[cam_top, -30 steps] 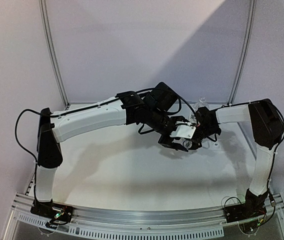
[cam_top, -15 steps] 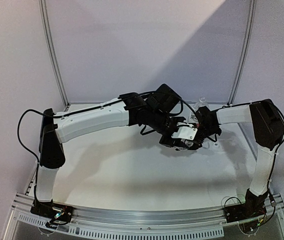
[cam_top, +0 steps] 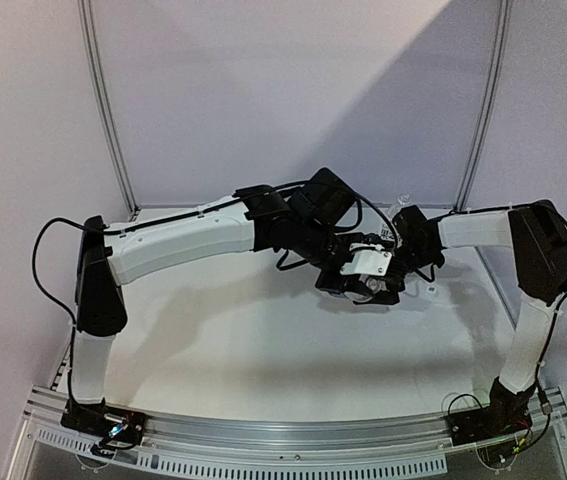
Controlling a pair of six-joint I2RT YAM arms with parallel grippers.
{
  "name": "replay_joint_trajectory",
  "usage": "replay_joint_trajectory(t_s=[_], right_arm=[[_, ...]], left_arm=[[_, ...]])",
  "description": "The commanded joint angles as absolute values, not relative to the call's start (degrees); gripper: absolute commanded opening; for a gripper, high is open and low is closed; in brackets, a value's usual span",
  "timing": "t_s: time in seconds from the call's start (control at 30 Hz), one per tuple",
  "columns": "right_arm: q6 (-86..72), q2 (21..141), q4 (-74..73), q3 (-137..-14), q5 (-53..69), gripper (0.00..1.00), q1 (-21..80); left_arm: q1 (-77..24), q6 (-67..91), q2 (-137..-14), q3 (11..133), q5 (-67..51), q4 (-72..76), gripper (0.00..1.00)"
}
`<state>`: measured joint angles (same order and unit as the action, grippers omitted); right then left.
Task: Unscrew the bottle caps
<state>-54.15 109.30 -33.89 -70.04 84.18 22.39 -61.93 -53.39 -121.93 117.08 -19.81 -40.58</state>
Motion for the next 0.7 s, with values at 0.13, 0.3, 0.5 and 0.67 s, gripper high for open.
replay_joint_trajectory(t_s=[0.13,0.3,0.5,0.67], right_arm=[[-51.55,106.52,-33.55,-71.98,84.2,0.99,21.53],[-36.88,104.71,-42.58,-76.64,81.04,0.99,21.53],[-13.88,105.99,-64.66,-94.47,65.62,0.99,21.47],[-4.53,104.14,-67.75,-100.21,55.54,0.99,21.52]], left_arm=[[-58.22,-48.95,-115.09,112.02,-21.94,-39.44,0.0],[-56.76,-42.09,-112.05,107.96,-24.08,-36.12,0.0],[-53.38,-40.91,-107.28,101.06,-25.02,-33.62,0.0],[-51.64,-37.0,-104.13,94.24,-23.62,-24.46,0.0]])
